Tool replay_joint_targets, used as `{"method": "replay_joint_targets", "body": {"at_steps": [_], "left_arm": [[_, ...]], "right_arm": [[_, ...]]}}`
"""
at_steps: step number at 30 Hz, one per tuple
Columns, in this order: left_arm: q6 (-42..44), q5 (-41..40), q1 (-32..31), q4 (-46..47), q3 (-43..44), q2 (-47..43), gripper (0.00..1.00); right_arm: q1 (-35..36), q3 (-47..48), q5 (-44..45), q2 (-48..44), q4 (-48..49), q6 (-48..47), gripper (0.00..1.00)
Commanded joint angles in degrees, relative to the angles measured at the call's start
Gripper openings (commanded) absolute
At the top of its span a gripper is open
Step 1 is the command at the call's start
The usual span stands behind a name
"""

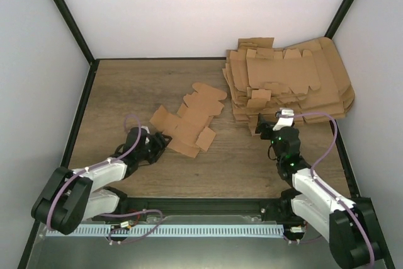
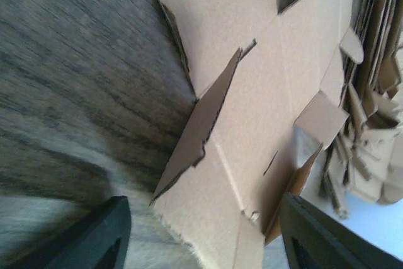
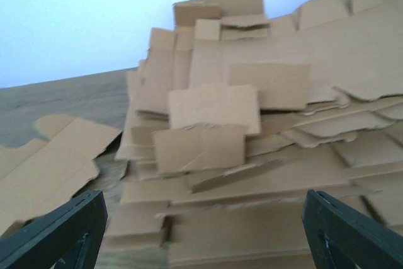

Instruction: Fold the paper box

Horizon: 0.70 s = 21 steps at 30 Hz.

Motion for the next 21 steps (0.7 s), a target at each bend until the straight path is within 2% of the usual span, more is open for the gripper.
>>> {"method": "replay_joint_targets", "body": {"at_steps": [1, 3, 6, 10, 16, 21], "left_arm": [[-2.06, -1.45, -0.43, 7.90, 0.06, 3.23, 0.63], [-2.46, -1.53, -0.40, 9.33, 0.40, 4.99, 0.54], [-1.55, -2.13, -0.45, 9.30, 1.68, 6.42, 0.32], [2.68, -6.39, -0.31, -0.67, 6.03, 4.89, 0.05], [9.45, -9.00, 0.42, -13.00, 10.52, 0.26, 0.04], [17.86, -4.18, 2.71, -21.73, 16.52, 1.55, 0.04]], "right_arm": [[-3.63, 0.70, 1.11, 2.32, 9.52, -4.39, 0.89], [-3.80, -0.04, 1.38, 4.28, 13.20, -9.08, 0.89], [-4.95, -0.64, -0.61, 8.57, 17.71, -11.11, 0.89], [-5.59, -2.28, -0.10, 16.96, 29.77, -14.84, 0.88], [-10.45, -1.69, -8.50, 27.27, 42.35, -15.22, 0.86], [-11.93, -0.38, -12.11, 35.08, 48.36, -15.94, 0.85]]}}
